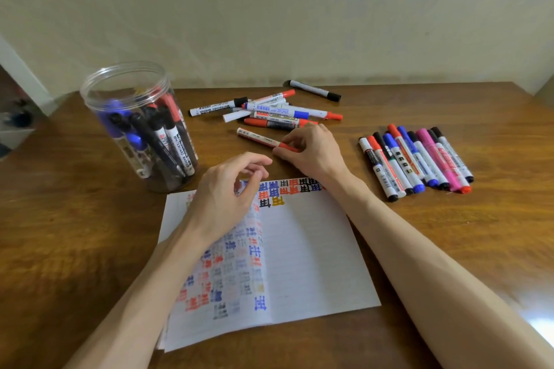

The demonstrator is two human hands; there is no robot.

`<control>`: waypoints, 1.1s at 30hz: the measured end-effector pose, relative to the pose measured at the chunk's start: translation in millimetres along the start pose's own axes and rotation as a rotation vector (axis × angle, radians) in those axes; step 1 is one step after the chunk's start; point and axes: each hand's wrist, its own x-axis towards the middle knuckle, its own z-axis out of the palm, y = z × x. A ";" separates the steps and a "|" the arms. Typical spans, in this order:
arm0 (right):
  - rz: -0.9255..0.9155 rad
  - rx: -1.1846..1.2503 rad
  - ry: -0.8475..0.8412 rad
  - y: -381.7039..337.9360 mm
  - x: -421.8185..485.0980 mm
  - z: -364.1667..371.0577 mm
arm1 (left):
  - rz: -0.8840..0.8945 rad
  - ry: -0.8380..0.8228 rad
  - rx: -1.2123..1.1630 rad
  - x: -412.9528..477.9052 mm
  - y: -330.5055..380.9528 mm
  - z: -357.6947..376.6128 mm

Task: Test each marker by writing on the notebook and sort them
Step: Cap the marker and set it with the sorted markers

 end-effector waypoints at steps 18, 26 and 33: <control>0.211 0.795 -0.200 -23.4 -92.6 -52.9 | 0.059 -0.082 -0.138 -8.0 28.3 0.6; 0.195 0.881 -0.034 -24.9 -100.0 -45.5 | 0.054 -0.074 -0.099 -6.7 24.3 -3.3; 0.143 0.933 0.068 -11.3 -101.9 -59.7 | -0.030 -0.119 -0.170 -5.3 18.0 -19.2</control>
